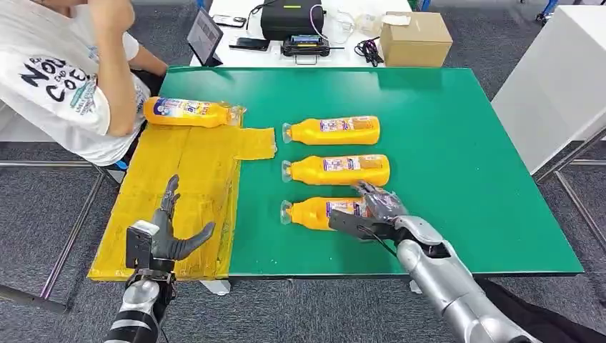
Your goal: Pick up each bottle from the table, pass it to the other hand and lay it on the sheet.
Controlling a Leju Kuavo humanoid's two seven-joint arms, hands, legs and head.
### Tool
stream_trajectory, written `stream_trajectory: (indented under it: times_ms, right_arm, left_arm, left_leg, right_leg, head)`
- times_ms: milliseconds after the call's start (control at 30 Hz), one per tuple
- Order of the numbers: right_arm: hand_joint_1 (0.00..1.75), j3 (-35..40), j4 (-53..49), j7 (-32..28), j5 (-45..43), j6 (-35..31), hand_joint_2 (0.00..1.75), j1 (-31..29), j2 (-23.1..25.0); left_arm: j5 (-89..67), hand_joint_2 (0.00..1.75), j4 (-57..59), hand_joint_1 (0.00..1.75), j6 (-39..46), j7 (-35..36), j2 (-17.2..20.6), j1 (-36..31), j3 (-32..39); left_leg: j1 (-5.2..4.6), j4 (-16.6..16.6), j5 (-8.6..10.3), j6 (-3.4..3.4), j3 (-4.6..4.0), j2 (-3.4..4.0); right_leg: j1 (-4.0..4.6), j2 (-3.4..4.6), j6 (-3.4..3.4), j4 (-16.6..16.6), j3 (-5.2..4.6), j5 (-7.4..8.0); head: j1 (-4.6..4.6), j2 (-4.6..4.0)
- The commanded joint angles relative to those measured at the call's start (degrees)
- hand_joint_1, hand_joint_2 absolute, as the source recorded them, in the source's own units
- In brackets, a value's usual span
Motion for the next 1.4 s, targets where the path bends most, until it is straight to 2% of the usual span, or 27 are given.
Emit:
stream_trajectory:
  times_ms: [33,100,133,167,200,567,867,967,1000,1033,1100,1167,1200,1267,1400]
  right_arm:
    - [0.0,7.32,10.02,-0.65,-2.42,2.99,1.75,-3.3,-1.57]
    - [0.0,8.09,10.66,-1.02,-3.0,3.25,1.75,-3.45,-1.84]
    - [0.21,8.63,10.97,-1.33,-3.5,4.22,1.75,-3.77,-2.11]
    - [1.43,8.74,10.93,-1.5,-3.76,4.48,1.75,-3.87,-2.45]
    - [1.75,9.61,10.67,-1.51,-3.96,5.48,1.75,-4.14,-3.28]
    - [1.75,10.33,6.07,-2.43,-8.67,6.4,1.75,-2.87,-6.62]
    - [1.75,9.86,4.83,-3.19,-9.8,6.13,1.75,-2.48,-6.91]
    - [1.75,3.33,-1.11,-7.74,-13.52,0.18,1.75,2.89,-4.29]
    - [1.75,0.04,-5.45,-10.84,-13.5,-4.54,1.75,5.88,-2.35]
    - [1.75,-3.09,-9.1,-11.23,-13.0,-6.78,1.75,8.41,0.07]
    - [1.75,-8.99,-19.07,-15.76,-14.3,-10.88,1.75,13.31,5.91]
    - [1.75,-13.87,-27.85,-20.34,-8.07,-24.8,1.75,17.2,12.88]
    - [1.75,-13.41,-31.82,-19.87,-5.02,-27.87,1.75,18.55,14.21]
    - [1.75,-12.79,-37.49,-20.94,-5.76,-30.71,1.75,21.55,16.24]
    - [1.75,-12.79,-37.49,-20.94,-5.76,-30.71,1.75,21.55,16.24]
  left_arm:
    - [-0.06,1.75,5.25,0.0,-0.01,1.15,1.06,-2.28,-1.53]
    - [0.08,1.75,5.39,0.0,0.0,1.18,1.08,-2.45,-1.83]
    - [0.17,1.75,5.68,0.0,0.05,1.22,1.03,-2.63,-1.94]
    - [0.23,1.75,5.91,0.0,0.0,1.22,0.94,-2.74,-2.01]
    - [0.58,1.75,6.39,0.0,-0.15,1.12,0.78,-2.9,-2.1]
    - [1.9,1.75,7.37,0.0,-0.67,0.2,0.04,-2.99,-2.84]
    - [2.03,1.75,7.48,0.0,-0.88,0.17,0.02,-3.02,-2.92]
    - [2.46,1.75,6.93,0.0,-1.32,0.06,-0.41,-2.36,-3.06]
    - [2.74,1.75,6.34,0.0,-1.55,0.06,-0.73,-1.88,-2.9]
    - [3.23,1.75,5.46,0.0,-1.79,0.29,-1.07,-1.26,-2.57]
    - [4.25,1.75,3.62,0.0,-2.34,0.95,-1.78,0.25,-2.28]
    - [5.33,1.75,1.4,0.0,-2.38,1.53,-2.61,1.88,-2.33]
    - [6.13,1.75,0.29,0.0,-2.52,1.98,-3.0,2.64,-2.44]
    - [7.83,1.75,0.22,0.0,-3.36,3.47,-3.69,3.25,-3.27]
    - [7.83,1.75,0.22,0.0,-3.36,3.47,-3.69,3.25,-3.27]
  left_leg:
    - [0.07,-0.04,-0.05,-0.09,0.2,-0.02]
    - [0.12,-0.03,-0.08,-0.12,0.28,0.0]
    - [0.1,-0.06,-0.05,-0.1,0.28,-0.03]
    - [0.09,-0.05,-0.03,-0.09,0.25,-0.03]
    - [0.07,-0.04,-0.02,-0.07,0.24,-0.04]
    - [0.1,-0.02,-0.04,-0.09,0.5,-0.17]
    - [0.1,-0.02,-0.04,-0.08,0.52,-0.13]
    - [0.11,-0.02,-0.04,-0.09,0.52,-0.15]
    - [0.11,-0.05,-0.03,-0.08,0.53,-0.16]
    - [0.1,-0.03,-0.04,-0.06,0.49,-0.09]
    - [0.12,-0.06,-0.09,-0.11,0.52,0.05]
    - [0.12,-0.01,-0.18,-0.15,0.43,0.31]
    - [0.11,0.02,-0.18,-0.15,0.26,0.35]
    - [0.09,0.03,-0.2,-0.16,0.15,0.34]
    - [0.09,0.03,-0.2,-0.16,0.15,0.34]
  right_leg:
    - [0.07,-0.05,-0.11,-0.07,0.22,-0.05]
    - [0.13,-0.04,-0.15,-0.09,0.31,-0.06]
    - [0.11,-0.06,-0.13,-0.1,0.31,-0.05]
    - [0.09,-0.07,-0.11,-0.1,0.28,-0.04]
    - [0.07,-0.08,-0.09,-0.09,0.25,-0.03]
    - [0.11,-0.2,-0.13,-0.13,0.57,-0.06]
    - [0.12,-0.16,-0.12,-0.13,0.55,-0.05]
    - [0.13,-0.18,-0.12,-0.15,0.57,-0.05]
    - [0.12,-0.2,-0.11,-0.17,0.58,-0.05]
    - [0.11,-0.11,-0.09,-0.15,0.52,-0.03]
    - [0.14,0.03,-0.14,-0.15,0.52,-0.05]
    - [0.14,0.29,-0.19,-0.04,0.38,-0.07]
    - [0.12,0.33,-0.18,0.05,0.22,-0.06]
    - [0.1,0.3,-0.18,0.1,0.04,-0.1]
    - [0.1,0.3,-0.18,0.1,0.04,-0.1]
  head:
    - [0.0,0.0]
    - [0.0,0.0]
    - [0.0,0.0]
    - [0.0,0.0]
    - [0.0,0.0]
    - [0.02,0.0]
    - [0.0,0.0]
    - [0.0,0.0]
    - [0.0,0.0]
    - [0.02,0.0]
    - [0.02,0.0]
    - [0.04,0.0]
    - [0.02,0.0]
    - [-0.02,0.0]
    - [-0.02,0.0]
